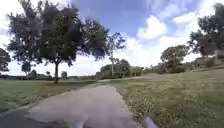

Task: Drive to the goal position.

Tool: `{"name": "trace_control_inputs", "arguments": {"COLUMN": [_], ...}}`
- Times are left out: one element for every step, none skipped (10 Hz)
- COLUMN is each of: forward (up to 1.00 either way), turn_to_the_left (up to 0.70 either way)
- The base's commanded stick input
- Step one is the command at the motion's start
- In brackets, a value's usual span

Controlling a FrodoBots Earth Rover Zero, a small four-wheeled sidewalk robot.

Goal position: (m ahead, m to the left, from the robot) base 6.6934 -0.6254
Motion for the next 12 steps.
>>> {"name": "trace_control_inputs", "arguments": {"forward": [0.69, 0.69, 0.69, 0.69, 0.69, 0.69, 0.69, 0.69, 0.69, 0.69, 0.69, 0.69], "turn_to_the_left": [0.34, 0.34, 0.25, 0.16, 0.06, 0.05, 0.04, 0.03, 0.03, 0.03, 0.03, 0.03]}}
